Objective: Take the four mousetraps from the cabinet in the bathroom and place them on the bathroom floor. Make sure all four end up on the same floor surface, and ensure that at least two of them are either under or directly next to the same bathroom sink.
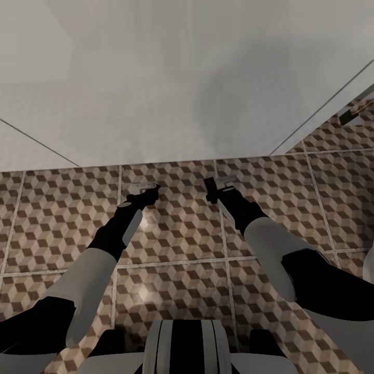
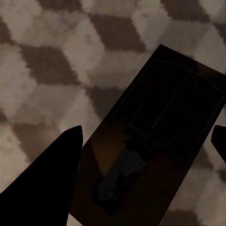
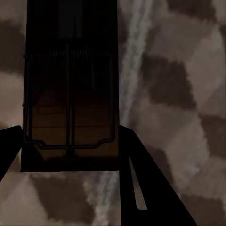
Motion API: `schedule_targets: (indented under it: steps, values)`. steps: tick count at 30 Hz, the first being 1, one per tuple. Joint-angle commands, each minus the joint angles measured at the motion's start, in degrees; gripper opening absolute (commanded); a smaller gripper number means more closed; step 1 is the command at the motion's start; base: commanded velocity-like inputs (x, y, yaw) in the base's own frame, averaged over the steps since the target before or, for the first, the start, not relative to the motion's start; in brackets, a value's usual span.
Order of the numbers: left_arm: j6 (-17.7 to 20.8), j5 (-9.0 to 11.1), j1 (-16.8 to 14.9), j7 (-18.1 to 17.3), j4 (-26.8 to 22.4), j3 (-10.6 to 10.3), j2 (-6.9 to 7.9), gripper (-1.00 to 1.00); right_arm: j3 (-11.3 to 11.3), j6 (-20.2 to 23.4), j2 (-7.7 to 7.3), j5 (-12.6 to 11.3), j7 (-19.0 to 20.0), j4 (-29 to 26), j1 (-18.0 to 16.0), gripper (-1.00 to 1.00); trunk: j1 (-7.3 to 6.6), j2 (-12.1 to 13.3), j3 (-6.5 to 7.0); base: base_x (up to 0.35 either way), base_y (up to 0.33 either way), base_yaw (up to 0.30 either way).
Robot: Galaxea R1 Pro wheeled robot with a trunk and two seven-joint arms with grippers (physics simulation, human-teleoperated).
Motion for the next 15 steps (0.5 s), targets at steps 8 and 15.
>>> schedule_targets:
  steps: [8,15]
  values:
    - [0.25,0.60,-0.01,0.51,-0.12,-0.23,0.04,-1.00,0.28,0.38,0.06,0.21,0.01,-0.01,-0.01,-1.00,-0.01,-0.01,-0.03,0.000,0.000,0.000]
    - [0.25,0.60,-0.01,0.51,-0.17,-0.23,0.04,-1.00,0.28,0.34,0.07,0.16,0.02,0.00,-0.01,-1.00,-0.01,-0.01,-0.03,0.000,0.000,0.000]
